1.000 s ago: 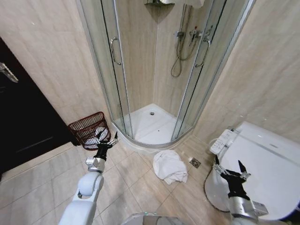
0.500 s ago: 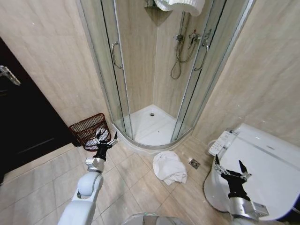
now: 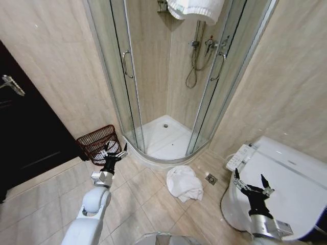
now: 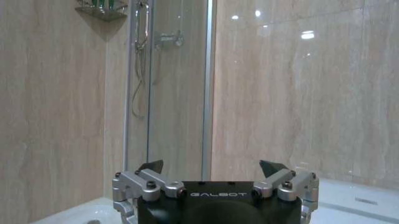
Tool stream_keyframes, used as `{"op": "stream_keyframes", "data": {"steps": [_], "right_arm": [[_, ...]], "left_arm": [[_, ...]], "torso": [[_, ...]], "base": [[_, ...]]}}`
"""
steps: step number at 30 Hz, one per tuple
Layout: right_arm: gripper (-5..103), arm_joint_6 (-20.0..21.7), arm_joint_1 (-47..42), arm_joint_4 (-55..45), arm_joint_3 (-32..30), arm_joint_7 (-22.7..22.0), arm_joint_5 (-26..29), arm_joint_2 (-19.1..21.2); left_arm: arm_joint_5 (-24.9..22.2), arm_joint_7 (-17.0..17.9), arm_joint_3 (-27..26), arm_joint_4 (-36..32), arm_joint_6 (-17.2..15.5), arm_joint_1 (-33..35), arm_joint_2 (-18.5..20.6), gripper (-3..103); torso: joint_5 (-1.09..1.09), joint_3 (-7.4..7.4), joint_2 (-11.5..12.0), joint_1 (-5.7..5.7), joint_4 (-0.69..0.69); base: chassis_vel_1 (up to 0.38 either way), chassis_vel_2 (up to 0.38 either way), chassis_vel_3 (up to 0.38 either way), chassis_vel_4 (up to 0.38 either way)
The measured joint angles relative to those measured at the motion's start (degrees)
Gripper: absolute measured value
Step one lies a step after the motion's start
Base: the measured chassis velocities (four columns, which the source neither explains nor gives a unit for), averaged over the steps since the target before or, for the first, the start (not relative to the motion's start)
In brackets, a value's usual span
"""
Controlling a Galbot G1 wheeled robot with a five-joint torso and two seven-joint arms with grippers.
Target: Discard the used towel into the hamper.
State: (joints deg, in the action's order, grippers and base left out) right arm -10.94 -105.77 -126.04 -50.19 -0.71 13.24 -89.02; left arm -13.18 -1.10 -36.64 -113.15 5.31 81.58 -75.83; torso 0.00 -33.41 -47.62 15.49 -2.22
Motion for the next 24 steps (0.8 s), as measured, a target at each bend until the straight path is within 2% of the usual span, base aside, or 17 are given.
{"op": "stream_keyframes", "data": {"steps": [24], "right_arm": [[100, -0.34, -0.4, -0.41, 0.06, -0.02, 0.23, 0.13]], "left_arm": [[0.2, -0.18, -0.22, -1.24, -0.59, 0.84, -0.04, 100]], "torso": [[0.0, -3.74, -6.6, 2.86, 0.0]], "base": [[0.0, 0.0, 0.0, 0.0]]}}
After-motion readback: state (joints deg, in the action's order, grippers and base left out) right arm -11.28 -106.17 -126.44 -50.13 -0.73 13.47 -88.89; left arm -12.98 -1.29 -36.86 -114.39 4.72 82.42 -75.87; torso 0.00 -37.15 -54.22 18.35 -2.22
